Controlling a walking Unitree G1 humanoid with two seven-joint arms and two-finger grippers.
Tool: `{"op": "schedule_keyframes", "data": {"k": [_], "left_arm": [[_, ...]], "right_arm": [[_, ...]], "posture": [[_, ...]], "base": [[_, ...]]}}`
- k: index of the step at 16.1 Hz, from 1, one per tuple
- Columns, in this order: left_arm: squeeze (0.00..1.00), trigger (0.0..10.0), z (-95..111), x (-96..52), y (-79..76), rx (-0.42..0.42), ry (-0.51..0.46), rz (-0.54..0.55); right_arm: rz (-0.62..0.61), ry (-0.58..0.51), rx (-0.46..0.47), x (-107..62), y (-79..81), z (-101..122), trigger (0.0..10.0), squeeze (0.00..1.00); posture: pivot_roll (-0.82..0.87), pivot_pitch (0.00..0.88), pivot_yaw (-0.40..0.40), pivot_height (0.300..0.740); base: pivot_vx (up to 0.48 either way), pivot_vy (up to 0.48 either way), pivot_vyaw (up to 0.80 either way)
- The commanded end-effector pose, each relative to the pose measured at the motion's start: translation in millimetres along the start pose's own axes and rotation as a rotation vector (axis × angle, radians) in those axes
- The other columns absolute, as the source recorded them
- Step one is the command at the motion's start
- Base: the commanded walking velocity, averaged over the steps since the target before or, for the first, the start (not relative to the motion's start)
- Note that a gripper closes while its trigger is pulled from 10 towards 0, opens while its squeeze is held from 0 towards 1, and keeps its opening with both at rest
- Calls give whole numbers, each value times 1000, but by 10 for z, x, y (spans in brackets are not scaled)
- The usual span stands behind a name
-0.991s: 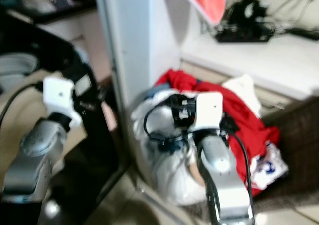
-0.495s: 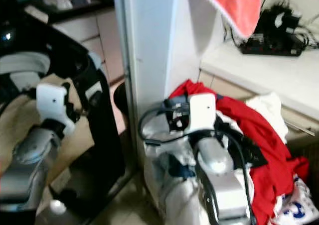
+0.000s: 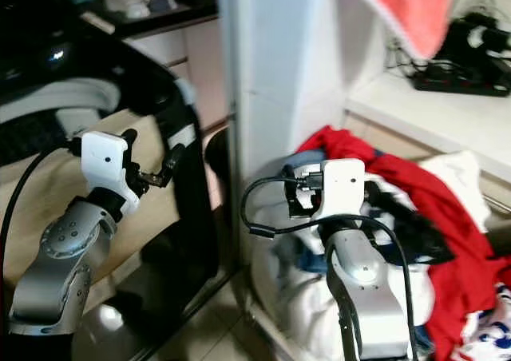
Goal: Clothes washing
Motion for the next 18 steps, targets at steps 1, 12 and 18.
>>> {"op": "schedule_keyframes", "data": {"k": [1, 12, 18], "left_arm": [[0, 10000, 26, 16, 2, 3, -6, 2], [0, 10000, 31, 60, -99, 76, -12, -22], [0, 10000, -6, 51, -35, -13, -1, 27]], "right_arm": [[-3, -20, -2, -10, -14, 63, 10000, 0], [-41, -18, 22, -16, -82, 78, 10000, 0], [-20, -20, 11, -4, -81, 92, 10000, 0]], "posture": [[-98, 0, 32, 740], [-105, 0, 41, 740], [-107, 0, 29, 740]], "base": [[0, 368, 0], [0, 102, -145], [0, -320, 0]]}}
Point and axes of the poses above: a point about 5 cm out from each wrist's last joint towards the gripper, its own x axis pointing out of the wrist towards the gripper, its own z axis along the axis of the wrist's last joint, y = z × x, the point moved 2 cm from there along x, pointing out of the wrist towards the gripper, and after that the axes turned 12 degrees about -x, right-handed, at the moved point
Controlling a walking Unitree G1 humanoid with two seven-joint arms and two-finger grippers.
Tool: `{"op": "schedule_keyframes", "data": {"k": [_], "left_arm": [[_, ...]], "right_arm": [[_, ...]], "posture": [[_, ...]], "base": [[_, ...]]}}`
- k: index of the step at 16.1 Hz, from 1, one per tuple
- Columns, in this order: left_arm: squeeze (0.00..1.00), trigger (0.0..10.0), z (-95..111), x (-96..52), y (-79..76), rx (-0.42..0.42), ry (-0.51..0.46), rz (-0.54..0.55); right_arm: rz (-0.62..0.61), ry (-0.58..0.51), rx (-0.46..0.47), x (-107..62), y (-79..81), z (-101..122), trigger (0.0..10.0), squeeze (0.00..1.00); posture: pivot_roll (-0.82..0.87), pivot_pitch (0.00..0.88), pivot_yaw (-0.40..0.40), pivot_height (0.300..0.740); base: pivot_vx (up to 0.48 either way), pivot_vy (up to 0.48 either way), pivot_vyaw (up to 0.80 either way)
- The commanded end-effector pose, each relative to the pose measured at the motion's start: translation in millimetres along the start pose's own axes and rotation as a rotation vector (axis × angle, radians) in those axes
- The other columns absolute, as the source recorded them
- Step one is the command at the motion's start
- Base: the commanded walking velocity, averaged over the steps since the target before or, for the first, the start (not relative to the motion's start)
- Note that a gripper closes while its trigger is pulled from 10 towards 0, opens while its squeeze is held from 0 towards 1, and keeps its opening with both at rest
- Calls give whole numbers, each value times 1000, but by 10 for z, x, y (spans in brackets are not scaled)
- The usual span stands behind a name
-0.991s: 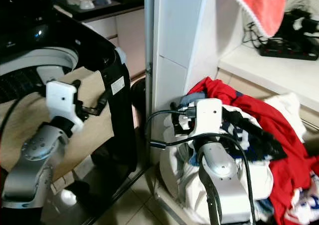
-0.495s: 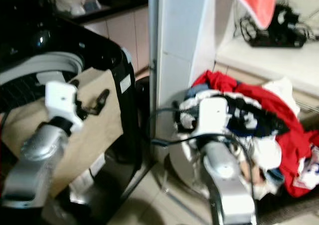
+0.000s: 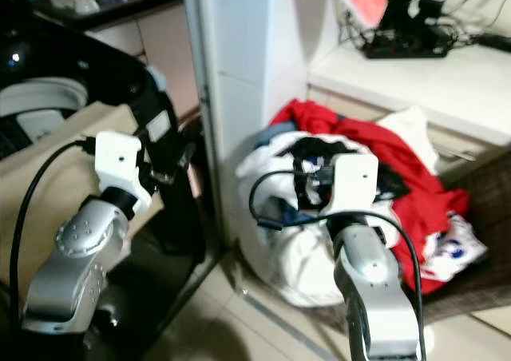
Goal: Clothes washing
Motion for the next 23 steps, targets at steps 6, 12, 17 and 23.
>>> {"op": "schedule_keyframes", "data": {"k": [6, 12, 17, 23], "left_arm": [[0, 10000, 66, -36, 158, 49, -24, 50], [0, 10000, 86, -54, 204, 52, -18, 46], [0, 10000, 94, -53, 218, 51, -15, 44], [0, 10000, 78, -48, 218, 11, -15, 49]], "right_arm": [[77, -7, -18, 10, 97, 24, 10000, 0], [92, -9, 46, -16, 155, 7, 10000, 0], [104, -10, 66, -16, 200, 11, 10000, 0], [87, -6, 46, -8, 167, 19, 10000, 0]], "posture": [[-101, 0, 24, 740], [-90, 0, 35, 740], [-82, 0, 41, 740], [-87, 0, 41, 740]], "base": [[0, 0, 72], [290, 0, 378], [299, 0, -311], [196, 0, 0]]}}
Point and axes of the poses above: a point about 5 cm out from each wrist's last joint towards the gripper, its own x axis pointing out of the wrist towards the gripper, its own z axis along the axis of the wrist's last joint, y = z × x, the point moved 2 cm from there along x, pointing out of the wrist towards the gripper, and after that the axes turned 12 degrees about -x, right-handed, at the moved point
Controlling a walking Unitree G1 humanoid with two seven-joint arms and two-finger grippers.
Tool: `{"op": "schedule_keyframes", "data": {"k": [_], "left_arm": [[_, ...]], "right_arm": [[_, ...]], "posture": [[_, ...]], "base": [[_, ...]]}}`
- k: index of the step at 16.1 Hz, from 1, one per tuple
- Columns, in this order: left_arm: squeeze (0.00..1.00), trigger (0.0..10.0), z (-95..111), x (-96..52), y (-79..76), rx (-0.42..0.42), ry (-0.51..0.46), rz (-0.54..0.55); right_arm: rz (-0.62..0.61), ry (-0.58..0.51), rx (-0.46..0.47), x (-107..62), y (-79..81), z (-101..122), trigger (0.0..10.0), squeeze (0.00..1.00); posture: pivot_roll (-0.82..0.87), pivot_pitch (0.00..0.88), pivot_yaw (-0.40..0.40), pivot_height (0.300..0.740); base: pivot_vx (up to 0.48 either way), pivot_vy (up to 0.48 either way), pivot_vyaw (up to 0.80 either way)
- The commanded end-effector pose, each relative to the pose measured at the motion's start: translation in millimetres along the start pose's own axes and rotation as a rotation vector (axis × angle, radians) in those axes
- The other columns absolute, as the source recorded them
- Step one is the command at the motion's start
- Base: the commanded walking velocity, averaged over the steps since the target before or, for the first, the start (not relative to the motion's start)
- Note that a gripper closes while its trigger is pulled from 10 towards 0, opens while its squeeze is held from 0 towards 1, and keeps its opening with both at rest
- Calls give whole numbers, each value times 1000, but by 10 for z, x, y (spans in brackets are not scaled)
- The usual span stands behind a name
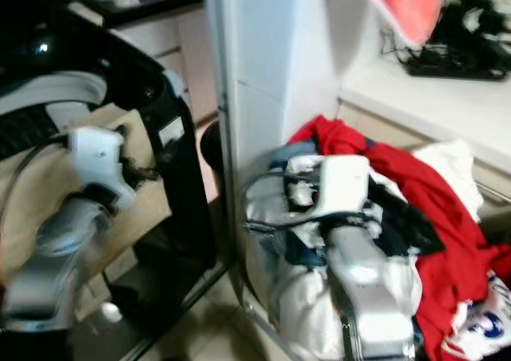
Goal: Clothes washing
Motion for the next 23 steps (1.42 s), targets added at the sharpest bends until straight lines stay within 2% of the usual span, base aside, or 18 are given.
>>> {"op": "schedule_keyframes", "data": {"k": [1, 4, 6, 10, 14, 23], "left_arm": [[0, 10000, 3, 21, -78, -5, 3, -23], [0, 10000, -86, -8, -67, -42, 44, -12], [0, 10000, -64, -10, -70, -15, 35, -27], [0, 10000, -70, 13, -107, -22, 42, -44], [0, 10000, -60, 59, -142, -22, 40, -58], [0, 10000, -64, 96, -177, -28, 40, -73]], "right_arm": [[-33, 29, -14, -21, -89, -37, 10000, 0], [-45, 79, -11, -30, -117, -85, 10000, 0], [-36, 88, -15, -29, -113, -89, 10000, 0], [-47, 94, -13, -17, -126, -81, 10000, 0], [-60, 94, -5, -18, -150, -72, 10000, 0], [-96, 76, 0, -30, -213, -64, 10000, 0]], "posture": [[-92, 0, 42, 740], [-96, 0, 41, 740], [-95, 0, 39, 740], [-94, 0, 44, 740], [-98, 0, 47, 740], [-108, 0, 51, 740]], "base": [[0, 0, 0], [0, 0, 0], [0, 0, 0], [0, 0, 0], [0, 344, -711], [0, 389, 0]]}}
Point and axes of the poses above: a point about 5 cm out from each wrist's last joint towards the gripper, its own x axis pointing out of the wrist towards the gripper, its own z axis along the axis of the wrist's last joint, y = z × x, the point moved 2 cm from there along x, pointing out of the wrist towards the gripper, and after that the axes turned 12 degrees about -x, right-handed, at the moved point
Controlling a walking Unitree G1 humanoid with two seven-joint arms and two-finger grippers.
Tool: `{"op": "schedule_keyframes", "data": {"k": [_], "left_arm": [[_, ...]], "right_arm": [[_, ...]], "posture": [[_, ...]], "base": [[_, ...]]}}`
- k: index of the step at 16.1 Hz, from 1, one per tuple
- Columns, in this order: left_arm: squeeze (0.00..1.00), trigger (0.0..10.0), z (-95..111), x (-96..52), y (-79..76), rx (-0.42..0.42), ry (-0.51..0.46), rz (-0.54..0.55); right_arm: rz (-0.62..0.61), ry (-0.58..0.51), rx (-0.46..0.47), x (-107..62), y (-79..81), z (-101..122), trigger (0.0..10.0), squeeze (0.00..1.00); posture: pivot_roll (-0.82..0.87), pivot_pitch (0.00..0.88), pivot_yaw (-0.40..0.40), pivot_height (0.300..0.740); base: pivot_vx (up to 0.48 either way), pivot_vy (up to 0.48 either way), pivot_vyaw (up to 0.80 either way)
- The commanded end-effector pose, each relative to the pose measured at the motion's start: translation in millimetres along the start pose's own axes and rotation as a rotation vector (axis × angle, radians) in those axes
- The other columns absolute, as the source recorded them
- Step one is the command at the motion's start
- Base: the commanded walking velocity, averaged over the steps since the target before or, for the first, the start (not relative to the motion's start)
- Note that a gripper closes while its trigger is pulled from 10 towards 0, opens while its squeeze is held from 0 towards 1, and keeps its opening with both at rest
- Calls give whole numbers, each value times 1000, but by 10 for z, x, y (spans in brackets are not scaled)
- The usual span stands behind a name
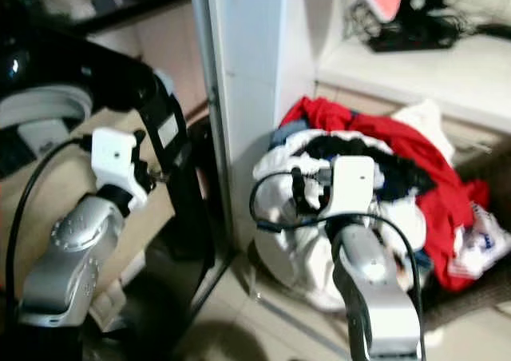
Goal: Clothes washing
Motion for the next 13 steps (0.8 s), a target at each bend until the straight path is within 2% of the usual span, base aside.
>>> {"op": "schedule_keyframes", "data": {"k": [1, 2, 3, 6, 11, 12, 13], "left_arm": [[0, 10000, 6, -10, 56, 13, 5, 20], [0, 10000, 22, -4, 21, 94, -2, 11], [0, 10000, 23, -2, 1, 97, -5, 6], [0, 10000, 5, -1, -29, 56, -2, 7], [0, 10000, 6, 0, -39, 47, -13, 18], [0, 10000, 0, 4, -25, 11, -15, 35], [0, 10000, -13, 2, 4, 29, -4, 50]], "right_arm": [[4, -26, 16, -11, 23, 45, 10000, 0], [2, -30, 16, -12, 18, 45, 10000, 0], [3, -32, 16, -12, 18, 48, 10000, 0], [5, -37, 16, -17, 17, 49, 10000, 0], [16, -51, -1, -15, 13, 68, 10000, 0], [8, -54, -50, 0, 2, 73, 10000, 0], [4, -63, -116, 23, -7, 73, 10000, 0]], "posture": [[-108, 0, 51, 740], [-108, 0, 51, 740], [-108, 0, 51, 740], [-110, 0, 50, 740], [-114, 0, 46, 740], [-114, 0, 45, 740], [-113, 0, 43, 740]], "base": [[0, 270, 0], [0, -480, 0], [0, -480, 0], [0, -480, 0], [0, -449, 0], [0, 0, 0], [0, 0, 0]]}}
Point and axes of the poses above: a point about 5 cm out from each wrist's last joint towards the gripper, its own x axis pointing out of the wrist towards the gripper, its own z axis along the axis of the wrist's last joint, y = z × x, the point moved 2 cm from there along x, pointing out of the wrist towards the gripper, and after that the axes turned 12 degrees about -x, right-handed, at the moved point
